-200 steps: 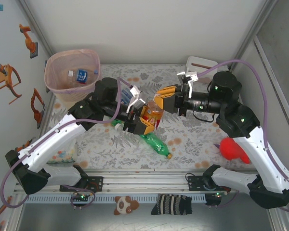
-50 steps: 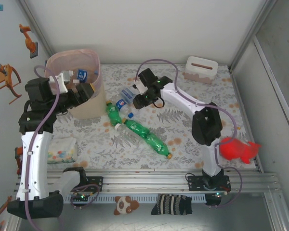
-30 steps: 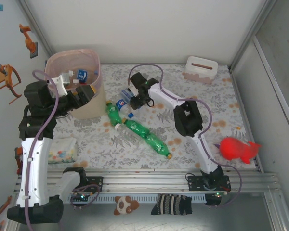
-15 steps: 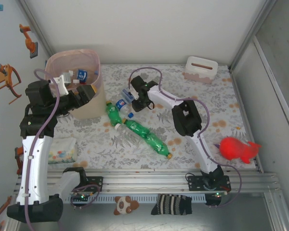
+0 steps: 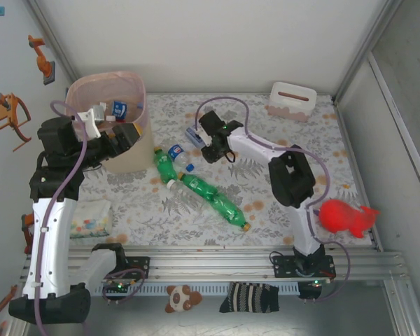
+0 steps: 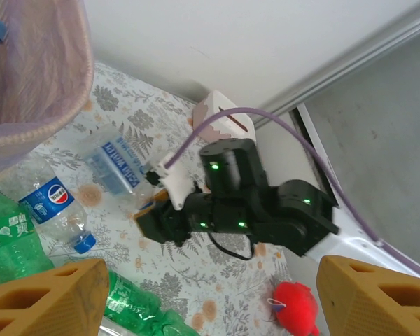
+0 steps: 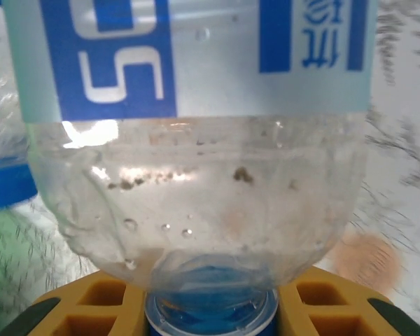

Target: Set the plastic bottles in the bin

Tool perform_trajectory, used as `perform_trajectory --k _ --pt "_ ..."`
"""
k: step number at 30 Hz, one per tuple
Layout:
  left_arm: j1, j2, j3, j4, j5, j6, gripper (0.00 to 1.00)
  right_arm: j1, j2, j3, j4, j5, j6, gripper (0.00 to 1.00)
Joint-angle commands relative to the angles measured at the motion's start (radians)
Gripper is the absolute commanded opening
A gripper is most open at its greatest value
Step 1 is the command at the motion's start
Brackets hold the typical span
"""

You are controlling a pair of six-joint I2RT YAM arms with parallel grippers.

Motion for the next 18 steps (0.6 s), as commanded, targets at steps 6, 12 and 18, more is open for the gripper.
perform_trajectory --k 6,12,18 --pt "-0.042 0.028 0.013 0.038 0.057 0.055 0.76 0.002 -0.327 -0.241 0.111 0.099 -0.293 0.20" --pt "-0.103 0.076 0.038 0.038 0.087 0.123 0.76 0.005 -0.525 -0.377 0.110 0.094 -0.498 0.19" --pt "-0.171 0.154 0.101 -0.055 0.137 0.255 0.76 0.034 -0.715 -0.472 0.051 0.077 -0.670 0.18"
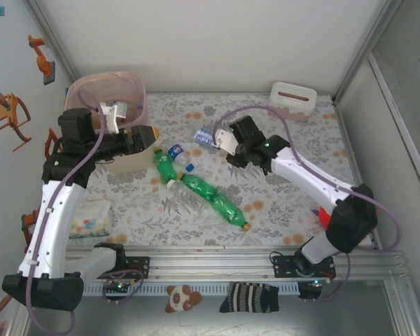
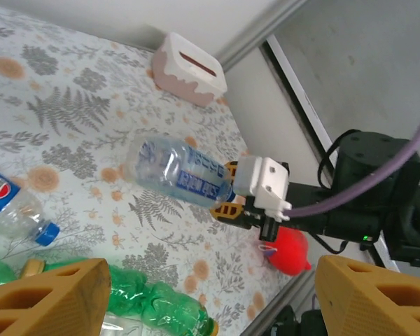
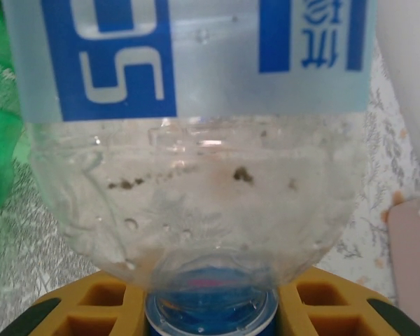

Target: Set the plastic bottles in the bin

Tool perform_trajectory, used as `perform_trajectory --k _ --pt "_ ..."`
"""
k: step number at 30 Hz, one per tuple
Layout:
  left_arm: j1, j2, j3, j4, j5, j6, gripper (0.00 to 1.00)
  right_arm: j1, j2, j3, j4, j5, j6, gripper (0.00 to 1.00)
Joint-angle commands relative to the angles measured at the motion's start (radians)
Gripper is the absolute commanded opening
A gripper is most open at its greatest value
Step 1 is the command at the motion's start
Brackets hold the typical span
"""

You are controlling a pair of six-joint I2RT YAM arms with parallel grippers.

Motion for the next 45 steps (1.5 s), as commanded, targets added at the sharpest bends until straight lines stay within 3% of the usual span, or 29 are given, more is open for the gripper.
perform_trajectory --k 1,13,17,26,35,45 --pt "-0.045 0.035 0.066 -0.070 0.059 0.139 0.76 0.031 -0.124 -0.050 -0.036 -0.002 -0.172 0.17" --pt "-0.310 0.183 0.196 -0.291 0.006 0.389 0.76 0.158 -0.387 -0.098 -0.229 0.016 -0.511 0.07" --pt "-0.409 0.236 0.236 -0.356 -0.034 0.433 0.76 0.209 -0.431 -0.085 -0.282 0.048 -0.624 0.03" --pt "-0.590 0.402 0.359 -0.538 -0.111 0.505 0.77 0.289 -0.445 -0.048 -0.315 0.153 -0.716 0.00" --pt "-0.703 0.555 0.452 -0.648 -0.124 0.547 0.77 0.344 -0.462 -0.032 -0.296 0.219 -0.744 0.00" --pt "-0.759 0.601 0.501 -0.688 -0.075 0.604 0.74 0.360 -0.479 -0.029 -0.301 0.221 -0.752 0.00"
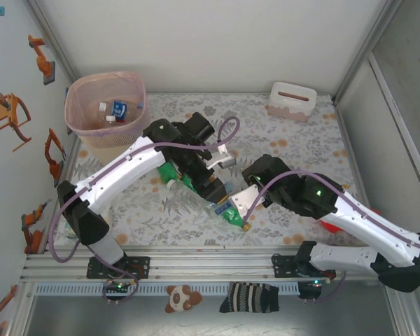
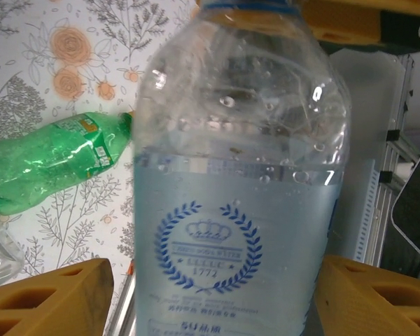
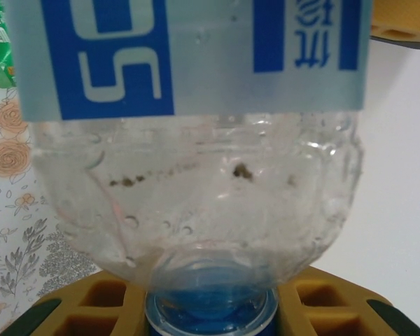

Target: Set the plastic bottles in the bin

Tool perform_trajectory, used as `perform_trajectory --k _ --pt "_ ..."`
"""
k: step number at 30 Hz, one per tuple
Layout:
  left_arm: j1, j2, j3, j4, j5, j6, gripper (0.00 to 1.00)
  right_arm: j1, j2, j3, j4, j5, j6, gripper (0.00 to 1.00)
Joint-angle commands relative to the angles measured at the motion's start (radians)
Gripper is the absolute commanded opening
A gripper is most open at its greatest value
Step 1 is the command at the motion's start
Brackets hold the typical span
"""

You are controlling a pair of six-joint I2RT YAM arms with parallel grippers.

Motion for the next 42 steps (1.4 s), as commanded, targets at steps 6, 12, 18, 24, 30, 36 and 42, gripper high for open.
perform_trajectory --k 6,12,18,24,30,36,42 --pt "-0.037 0.012 0.033 -0.061 0.082 0.087 0.76 0.012 -0.049 0.034 0.049 -0.028 0.003 0.00" --pt "-0.042 0.016 0.044 -0.062 0.089 0.097 0.72 0.019 -0.060 0.037 0.051 -0.047 0.001 0.00" --pt "-0.042 0.019 0.059 -0.070 0.089 0.105 0.64 0.021 -0.053 0.040 0.046 -0.044 0.001 0.00" --pt "-0.043 0.022 0.062 -0.080 0.089 0.113 0.55 0.023 -0.049 0.038 0.050 -0.042 0.001 0.00" --pt "-0.043 0.020 0.062 -0.086 0.087 0.123 0.52 0.023 -0.055 0.035 0.041 -0.040 0.004 0.05" --pt "-0.043 0.016 0.062 -0.087 0.084 0.123 0.51 0.023 -0.077 0.026 0.020 -0.041 0.029 0.70" --pt "-0.042 0.012 0.062 -0.090 0.074 0.125 0.51 0.022 -0.124 0.008 0.015 -0.054 0.074 0.80"
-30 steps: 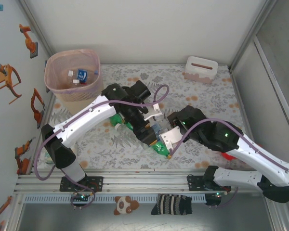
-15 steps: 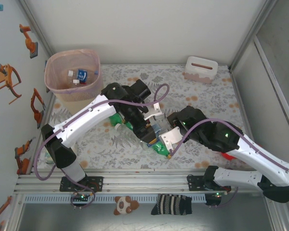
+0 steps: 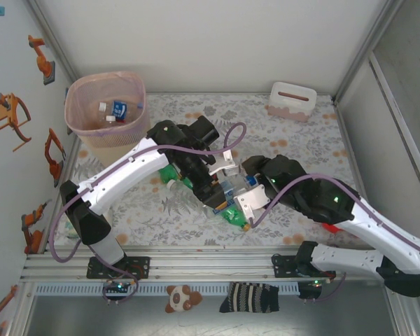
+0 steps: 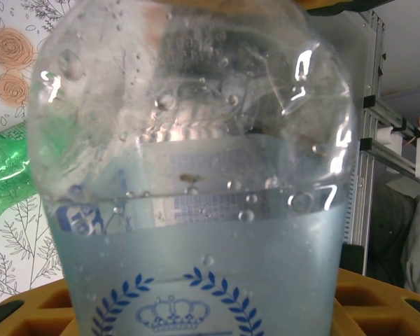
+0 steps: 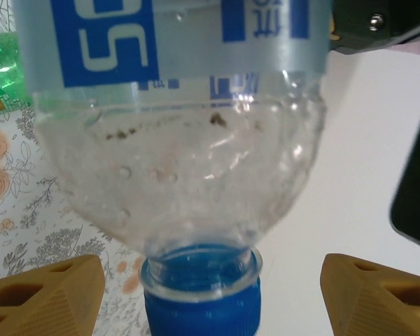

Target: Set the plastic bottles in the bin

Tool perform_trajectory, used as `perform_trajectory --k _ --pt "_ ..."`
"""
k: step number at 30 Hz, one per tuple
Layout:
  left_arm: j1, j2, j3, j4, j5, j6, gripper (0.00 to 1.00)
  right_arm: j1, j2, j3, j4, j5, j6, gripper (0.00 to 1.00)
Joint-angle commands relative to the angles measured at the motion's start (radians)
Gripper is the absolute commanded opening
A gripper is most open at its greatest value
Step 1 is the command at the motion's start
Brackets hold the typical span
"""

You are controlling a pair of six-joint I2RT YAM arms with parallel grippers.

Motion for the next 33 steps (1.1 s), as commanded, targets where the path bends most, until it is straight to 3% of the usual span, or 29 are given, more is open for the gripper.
perform_trajectory --k 1,7,11,23,28,33 --pt "-0.003 -0.003 0.026 -0.032 0.017 0.033 0.51 0.009 -0.047 -0.008 -0.008 -0.014 0.056 0.80" --pt "0.001 -0.003 0.026 -0.031 0.000 0.034 0.51 0.009 -0.114 -0.043 -0.002 -0.049 0.220 0.80" --pt "0.013 -0.008 0.020 -0.021 -0.015 0.032 0.51 0.010 -0.148 -0.075 0.017 -0.018 0.447 0.81" --pt "0.108 -0.070 -0.019 0.095 -0.109 -0.030 0.51 0.010 -0.213 -0.226 0.212 0.140 1.488 0.78" --pt "0.182 -0.141 -0.053 0.196 -0.180 -0.109 0.51 0.010 -0.202 -0.253 0.218 0.174 1.653 0.77" --pt "0.303 -0.224 -0.074 0.276 -0.232 -0.203 0.49 0.010 -0.189 -0.239 0.219 0.224 1.685 0.77"
